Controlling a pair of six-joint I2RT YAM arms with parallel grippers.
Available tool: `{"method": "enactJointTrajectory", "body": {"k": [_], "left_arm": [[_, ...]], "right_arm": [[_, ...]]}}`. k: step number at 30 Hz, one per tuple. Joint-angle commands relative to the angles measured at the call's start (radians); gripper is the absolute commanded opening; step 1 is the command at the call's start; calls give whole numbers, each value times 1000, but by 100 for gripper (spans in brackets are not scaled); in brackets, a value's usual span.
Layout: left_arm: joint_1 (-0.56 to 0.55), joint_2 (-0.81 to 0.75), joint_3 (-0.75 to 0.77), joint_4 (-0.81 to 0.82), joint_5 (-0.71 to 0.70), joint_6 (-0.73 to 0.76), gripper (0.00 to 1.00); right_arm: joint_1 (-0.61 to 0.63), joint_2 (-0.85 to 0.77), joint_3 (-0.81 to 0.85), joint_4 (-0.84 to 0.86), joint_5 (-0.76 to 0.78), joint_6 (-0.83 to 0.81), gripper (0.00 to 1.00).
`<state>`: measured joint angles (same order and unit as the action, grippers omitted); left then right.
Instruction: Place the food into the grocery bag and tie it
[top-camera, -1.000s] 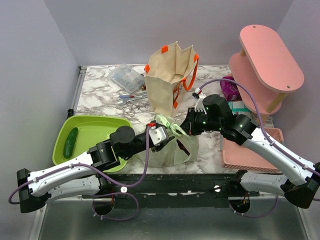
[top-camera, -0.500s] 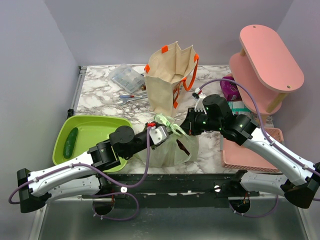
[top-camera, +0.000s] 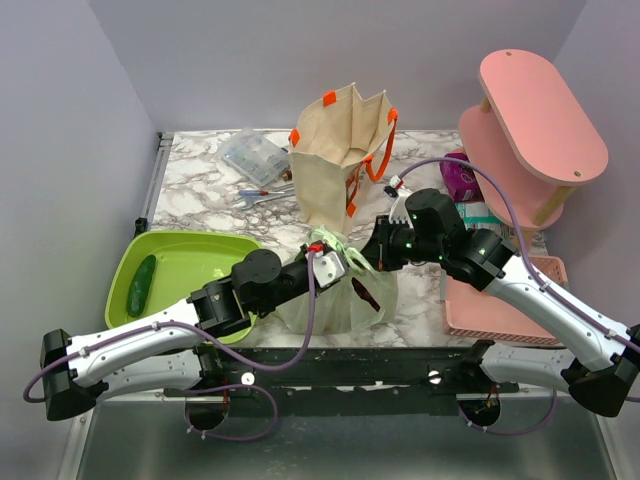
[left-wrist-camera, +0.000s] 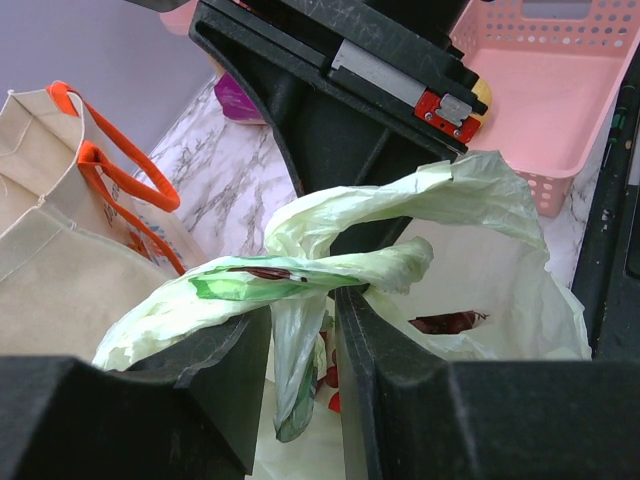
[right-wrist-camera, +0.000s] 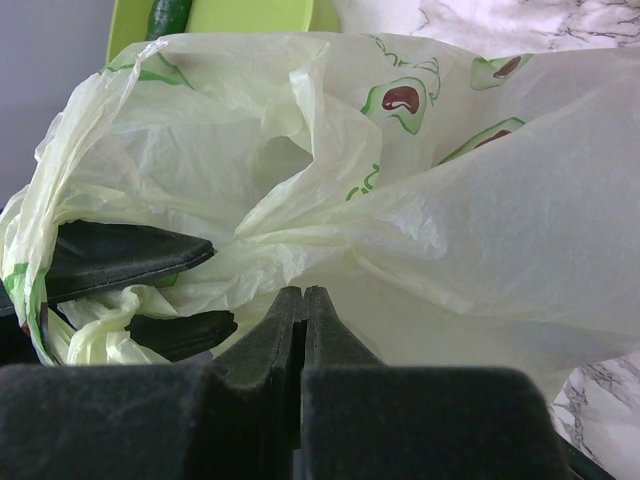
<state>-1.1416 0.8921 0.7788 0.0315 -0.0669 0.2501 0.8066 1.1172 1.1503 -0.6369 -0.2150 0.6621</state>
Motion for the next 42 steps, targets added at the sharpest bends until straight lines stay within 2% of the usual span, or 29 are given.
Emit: {"method": "enactJointTrajectory", "body": {"k": [1,11,14,18,21,24,28,34,42], "left_arm": [[-7,18,41,66,-9,-14,32],[-7,45,51,138,-14,-71,19],[-7,52,58,132,-7,-83,0],[-6,50,83,72,-12,-136,0],[-6,52,129,-42,-13,-203,0],[-7,63,209,-231,-15,-348,0],[-9,59,242,-380,28,-518,0],[-36,-4,202,-456,65,-702,0],[-89,-94,171,-476,90,-805,0]], "right_arm": [[1,-4,-12,16,-26,3,1],[2,-13,-21,14,-26,1,1],[0,-16,-21,14,-25,1,1],[0,-20,-16,6,-16,2,1],[1,-20,-6,-11,8,1,1],[0,-25,10,-32,54,10,1],[1,-36,31,-52,115,24,1],[1,-58,57,-56,200,52,1],[0,-90,73,-54,374,105,1]]}}
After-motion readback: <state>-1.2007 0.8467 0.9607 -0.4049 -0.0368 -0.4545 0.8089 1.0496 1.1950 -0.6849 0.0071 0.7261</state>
